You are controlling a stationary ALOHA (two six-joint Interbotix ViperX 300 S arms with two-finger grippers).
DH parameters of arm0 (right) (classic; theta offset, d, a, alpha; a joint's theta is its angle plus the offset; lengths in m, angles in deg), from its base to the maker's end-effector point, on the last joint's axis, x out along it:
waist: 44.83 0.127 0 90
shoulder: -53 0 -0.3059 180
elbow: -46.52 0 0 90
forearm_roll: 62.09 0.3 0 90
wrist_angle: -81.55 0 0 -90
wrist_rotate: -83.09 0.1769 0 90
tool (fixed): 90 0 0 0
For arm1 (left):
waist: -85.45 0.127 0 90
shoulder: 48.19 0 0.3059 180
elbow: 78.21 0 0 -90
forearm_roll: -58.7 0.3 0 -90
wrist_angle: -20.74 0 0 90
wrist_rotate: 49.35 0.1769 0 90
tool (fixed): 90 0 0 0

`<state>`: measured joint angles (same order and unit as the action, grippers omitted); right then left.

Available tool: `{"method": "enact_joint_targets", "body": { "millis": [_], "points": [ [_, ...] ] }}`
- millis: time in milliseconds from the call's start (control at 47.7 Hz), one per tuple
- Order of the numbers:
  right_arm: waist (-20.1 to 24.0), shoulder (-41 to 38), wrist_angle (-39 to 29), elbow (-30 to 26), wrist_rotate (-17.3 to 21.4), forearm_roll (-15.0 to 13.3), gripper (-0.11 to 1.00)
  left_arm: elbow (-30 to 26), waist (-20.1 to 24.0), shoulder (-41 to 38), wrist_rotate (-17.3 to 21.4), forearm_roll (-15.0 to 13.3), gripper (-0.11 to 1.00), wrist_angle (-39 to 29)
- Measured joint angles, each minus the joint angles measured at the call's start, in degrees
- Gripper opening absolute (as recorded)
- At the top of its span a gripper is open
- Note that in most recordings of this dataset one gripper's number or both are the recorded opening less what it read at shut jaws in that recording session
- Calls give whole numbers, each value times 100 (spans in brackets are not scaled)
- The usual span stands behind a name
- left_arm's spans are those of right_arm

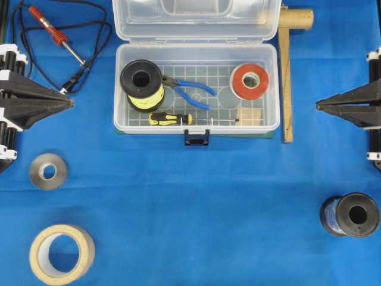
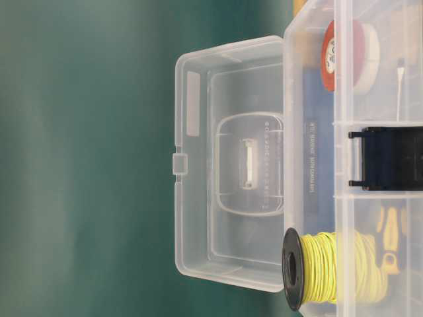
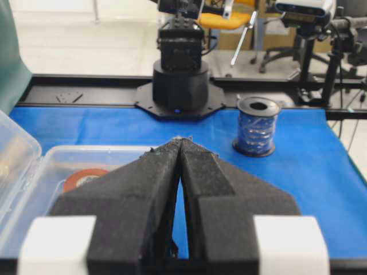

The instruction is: Pick the nipper from the toolbox among several items.

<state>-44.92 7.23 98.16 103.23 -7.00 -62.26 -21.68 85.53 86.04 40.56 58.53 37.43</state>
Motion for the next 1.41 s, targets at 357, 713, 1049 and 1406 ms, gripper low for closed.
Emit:
{"method": "enact_joint_targets", "body": {
  "millis": [357, 713, 1049, 1406],
  "points": [
    [-650, -817, -1274, -861, 211, 70, 0, 0, 0, 9, -18, -176, 0, -53],
    [-1564, -3437, -3023, -2883, 211, 62, 21, 0, 18, -18, -18, -185, 0, -53],
    [-1696, -5739, -4298, -4553, 158, -193, 61, 0, 18, -26, -26, -185, 0, -53],
    [-1740, -7040, -4430, -5080, 158, -202, 61, 18, 18, -35, -26, -185, 0, -88]
  ]
}}
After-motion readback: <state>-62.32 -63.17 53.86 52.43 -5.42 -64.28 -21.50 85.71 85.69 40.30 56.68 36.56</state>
